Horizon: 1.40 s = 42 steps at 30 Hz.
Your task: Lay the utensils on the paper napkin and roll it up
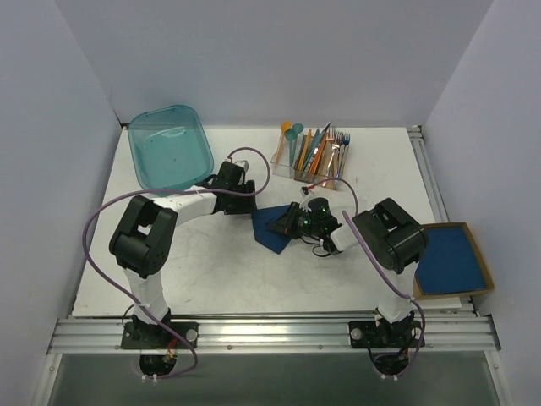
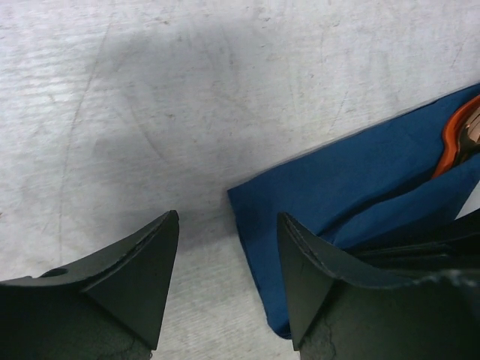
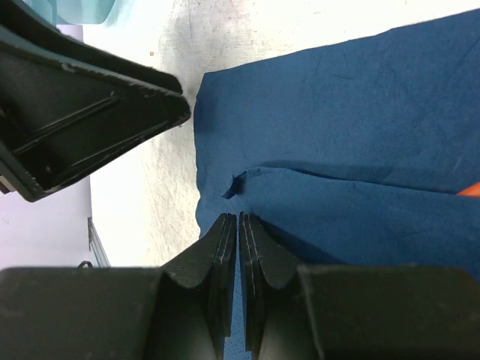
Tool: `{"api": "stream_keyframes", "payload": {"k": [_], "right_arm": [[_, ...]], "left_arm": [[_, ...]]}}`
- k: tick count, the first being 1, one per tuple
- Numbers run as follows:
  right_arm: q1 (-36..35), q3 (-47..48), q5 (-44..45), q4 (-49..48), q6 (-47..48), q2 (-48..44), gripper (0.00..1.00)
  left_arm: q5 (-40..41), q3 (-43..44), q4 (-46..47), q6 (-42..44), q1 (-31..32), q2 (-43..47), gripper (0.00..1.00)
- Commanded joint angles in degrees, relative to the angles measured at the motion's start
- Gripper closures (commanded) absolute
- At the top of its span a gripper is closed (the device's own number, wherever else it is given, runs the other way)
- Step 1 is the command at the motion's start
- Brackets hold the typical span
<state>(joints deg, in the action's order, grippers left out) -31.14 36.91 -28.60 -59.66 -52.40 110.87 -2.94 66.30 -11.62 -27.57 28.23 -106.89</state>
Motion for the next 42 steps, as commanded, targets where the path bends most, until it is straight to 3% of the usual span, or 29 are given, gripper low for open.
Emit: {"api": "stream_keyframes", "payload": {"k": [1, 18, 22, 25, 26, 28, 42], "right_arm": [[-0.2, 0.7, 2.1, 2.9, 1.8, -1.6, 0.91], [-0.1, 1.1, 2.5, 4.6, 2.4, -2.5, 0.92], [-0.2, 1.1, 2.7, 4.7, 2.4, -2.6, 0.92], [-0.1, 1.0, 2.7, 4.6, 2.5, -2.2, 0.92], [0.0, 1.0, 2.7, 4.4, 2.3, -2.1, 0.92], [-0.1, 0.9, 2.7, 4.0, 2.0, -2.0, 0.92], [0.1, 1.0, 2.9, 2.3, 0.1, -1.9, 0.92]], "left_arm": [[-1.6, 4.2, -0.7, -0.3, 0.9, -2.3, 0.37], [-1.7, 3.4, -1.1, -2.0, 2.5, -5.4, 0.61], [-2.0, 3.5, -0.7, -2.0, 2.6, -5.5, 0.71], [-2.3, 3.9, -0.2, -1.5, 2.8, -5.4, 0.83], [-2.3, 4.2, -0.2, -1.0, 3.1, -5.4, 0.92], [-2.2, 5.1, -0.6, -0.6, 3.4, -5.2, 0.97], [2.3, 2.8, 2.4, 1.2, 6.5, 0.8, 0.97]]}}
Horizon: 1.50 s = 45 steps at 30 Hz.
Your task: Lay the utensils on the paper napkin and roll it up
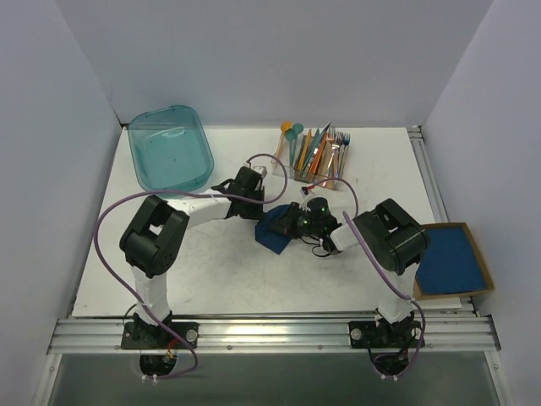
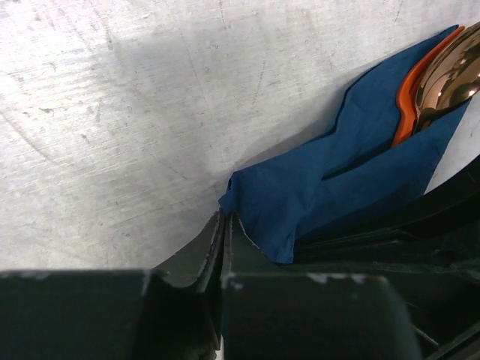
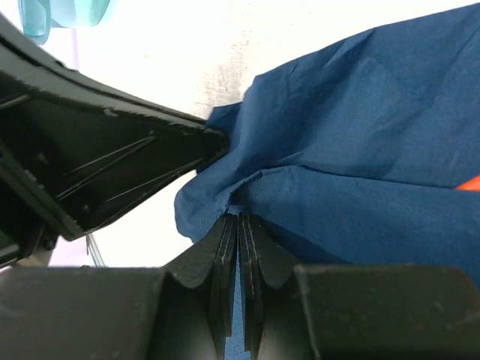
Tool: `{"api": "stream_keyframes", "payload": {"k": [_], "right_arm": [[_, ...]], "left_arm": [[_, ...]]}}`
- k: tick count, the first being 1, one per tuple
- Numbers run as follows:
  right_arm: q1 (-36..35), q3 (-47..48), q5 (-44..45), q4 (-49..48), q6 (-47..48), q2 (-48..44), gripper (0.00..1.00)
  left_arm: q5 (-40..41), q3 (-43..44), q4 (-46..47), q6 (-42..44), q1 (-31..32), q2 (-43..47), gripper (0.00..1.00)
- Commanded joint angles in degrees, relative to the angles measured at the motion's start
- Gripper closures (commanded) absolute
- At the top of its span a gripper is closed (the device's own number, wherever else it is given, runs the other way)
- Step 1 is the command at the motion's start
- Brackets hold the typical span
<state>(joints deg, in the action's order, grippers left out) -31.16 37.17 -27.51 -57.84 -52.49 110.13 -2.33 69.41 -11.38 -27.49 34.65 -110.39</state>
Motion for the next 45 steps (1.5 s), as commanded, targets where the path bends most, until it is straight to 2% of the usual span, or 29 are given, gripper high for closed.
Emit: {"api": "stream_keyframes", "payload": {"k": [1, 15, 32, 45], "right_arm": [[0.1, 0.8, 1.9, 0.5, 0.2, -1.2, 0.92], [0.2, 0.5, 2.9, 1.6, -0.2, -2.5, 0.92], [0.2, 0.4, 5.6, 7.0, 2.2, -8.3, 0.90], [0.1, -4.5, 7.1, 8.5, 1.4, -11.7, 0.92]], "left_arm": [[1.8, -0.6, 2.5, 1.1, 0.1, 4.7, 0.98], [1.9, -1.6, 3.4, 0.6, 3.2, 12.5, 0.98], [1.9, -3.9, 5.7, 0.1, 5.2, 11.3, 0.98], [1.9, -3.5, 5.5, 0.2, 6.6, 12.0, 0.98]]}}
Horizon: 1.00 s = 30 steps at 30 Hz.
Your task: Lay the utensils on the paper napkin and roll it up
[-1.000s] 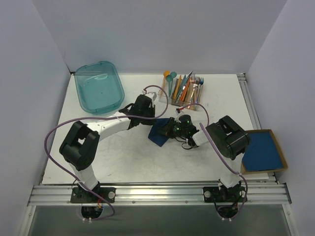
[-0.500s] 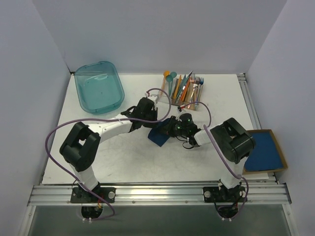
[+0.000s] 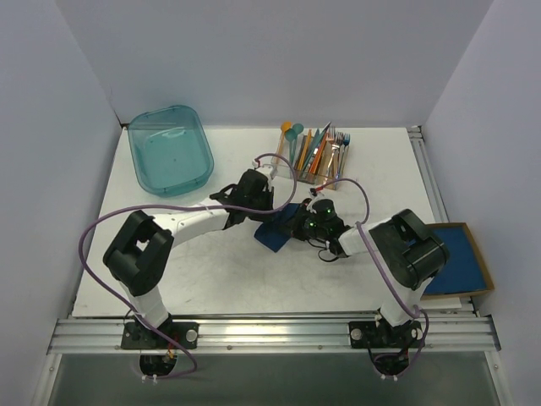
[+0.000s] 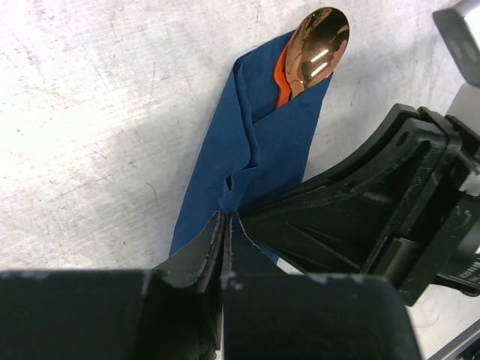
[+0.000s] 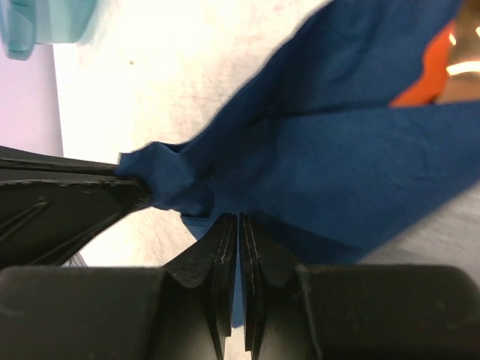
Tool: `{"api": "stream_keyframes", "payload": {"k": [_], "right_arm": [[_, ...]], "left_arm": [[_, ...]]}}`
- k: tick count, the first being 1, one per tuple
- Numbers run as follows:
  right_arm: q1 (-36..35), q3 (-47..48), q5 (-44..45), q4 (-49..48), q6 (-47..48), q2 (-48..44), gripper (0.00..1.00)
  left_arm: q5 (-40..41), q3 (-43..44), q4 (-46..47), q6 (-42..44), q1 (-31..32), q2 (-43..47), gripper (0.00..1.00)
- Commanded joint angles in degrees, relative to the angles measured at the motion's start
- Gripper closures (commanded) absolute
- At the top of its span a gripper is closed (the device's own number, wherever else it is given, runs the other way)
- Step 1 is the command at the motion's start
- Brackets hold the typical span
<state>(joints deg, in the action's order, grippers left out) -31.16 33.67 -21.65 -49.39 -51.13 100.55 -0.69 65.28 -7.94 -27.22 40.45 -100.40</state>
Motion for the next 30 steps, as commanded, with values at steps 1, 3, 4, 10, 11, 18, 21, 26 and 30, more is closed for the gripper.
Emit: {"api": "stream_keyframes", "payload": {"k": [1, 3, 4, 10, 11, 18, 21, 26, 30], "right_arm": [[0.1, -1.1, 1.3, -0.1, 0.1, -1.9, 0.92], [0.0, -1.1, 1.3, -0.3, 0.1, -1.0, 0.92], [0.1, -1.0, 1.3, -0.4, 0.1, -0.6, 0.93], [0.2, -0.9, 1.6, -0.4, -0.2, 0.5, 0.93], [0.2, -0.9, 1.7, -0.2, -0.4, 0.3, 0.93], [0.6, -1.3, 4.1, 3.8, -0.6, -3.3, 0.82], [1.1, -1.8, 4.9, 6.5, -1.4, -4.7, 0.74], [2.8, -3.5, 5.9, 8.8, -3.3, -8.1, 0.66], [4.3, -4.3, 6.7, 11.6, -3.7, -11.6, 0.59]], "left_arm": [[0.2, 0.7, 2.1, 0.0, 1.0, 2.1, 0.98], [0.3, 0.9, 1.9, -0.1, 1.4, 2.3, 0.98], [0.2, 0.9, 1.8, -0.2, 1.9, 2.4, 0.98], [1.7, -0.2, 2.8, -1.3, 3.9, 3.4, 0.98], [1.9, -0.4, 3.1, -1.8, 4.6, 3.5, 0.98], [3.1, -2.9, 5.7, -3.4, 6.1, 3.0, 0.98], [3.8, -3.7, 7.0, -3.7, 6.6, 2.1, 0.98], [5.1, -4.5, 9.1, -3.5, 6.8, 1.9, 0.98], [5.9, -4.8, 9.5, -3.2, 7.1, 2.0, 0.98]]}}
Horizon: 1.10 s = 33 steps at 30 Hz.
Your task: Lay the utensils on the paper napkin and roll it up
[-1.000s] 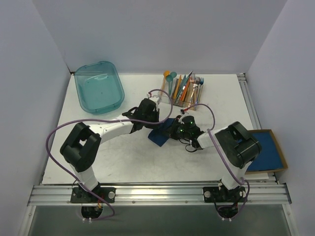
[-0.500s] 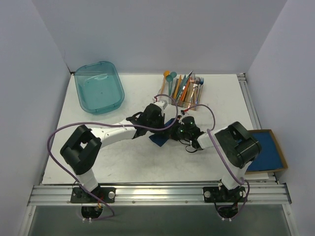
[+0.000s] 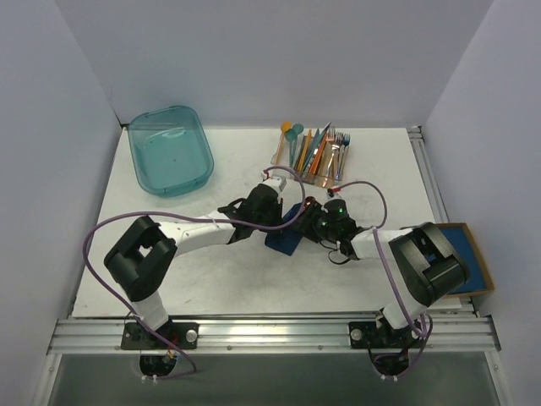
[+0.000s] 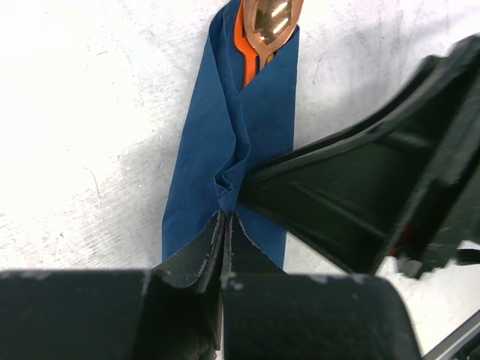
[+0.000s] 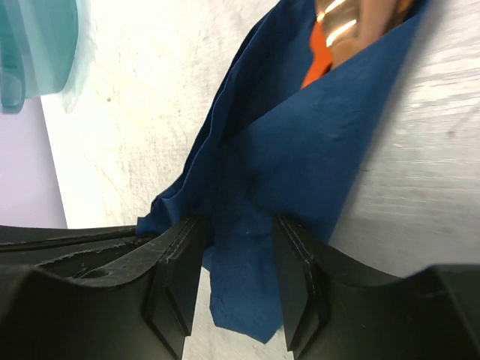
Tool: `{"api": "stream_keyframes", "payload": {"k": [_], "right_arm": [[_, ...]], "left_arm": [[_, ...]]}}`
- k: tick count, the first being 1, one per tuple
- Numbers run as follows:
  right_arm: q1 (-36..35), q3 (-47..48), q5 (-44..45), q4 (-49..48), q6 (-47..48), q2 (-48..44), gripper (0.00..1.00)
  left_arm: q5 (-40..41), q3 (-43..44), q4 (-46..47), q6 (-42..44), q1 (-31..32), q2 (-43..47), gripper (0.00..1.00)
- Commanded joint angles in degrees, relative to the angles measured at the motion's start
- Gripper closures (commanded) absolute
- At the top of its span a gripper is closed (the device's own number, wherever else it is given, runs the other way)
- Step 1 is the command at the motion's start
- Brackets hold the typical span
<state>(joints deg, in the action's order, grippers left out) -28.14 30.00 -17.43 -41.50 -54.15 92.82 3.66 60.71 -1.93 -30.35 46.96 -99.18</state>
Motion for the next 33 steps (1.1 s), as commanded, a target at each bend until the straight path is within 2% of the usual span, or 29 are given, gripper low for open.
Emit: {"api": "stream_keyframes", "payload": {"k": [1, 10, 21, 33], "right_arm": [[1.4, -0.6, 2.8, 4.1, -1.0, -4.6, 0.58], [3.2, 0.7, 2.9, 6.8, -1.9, -8.8, 0.55], [3.4, 5.6, 0.6, 9.1, -3.7, -6.9, 0.50], [3.3, 6.7, -2.1, 11.6, -4.8, -3.0, 0.51]], "left_arm": [[1.7, -0.4, 3.5, -0.1, 0.7, 0.7, 0.97], [3.7, -0.7, 4.9, 1.7, 2.3, 1.4, 0.97], [9.7, 0.2, 4.8, 4.5, 6.5, 1.1, 0.98], [14.1, 1.7, 4.1, 6.0, 8.5, -0.2, 0.98]]}}
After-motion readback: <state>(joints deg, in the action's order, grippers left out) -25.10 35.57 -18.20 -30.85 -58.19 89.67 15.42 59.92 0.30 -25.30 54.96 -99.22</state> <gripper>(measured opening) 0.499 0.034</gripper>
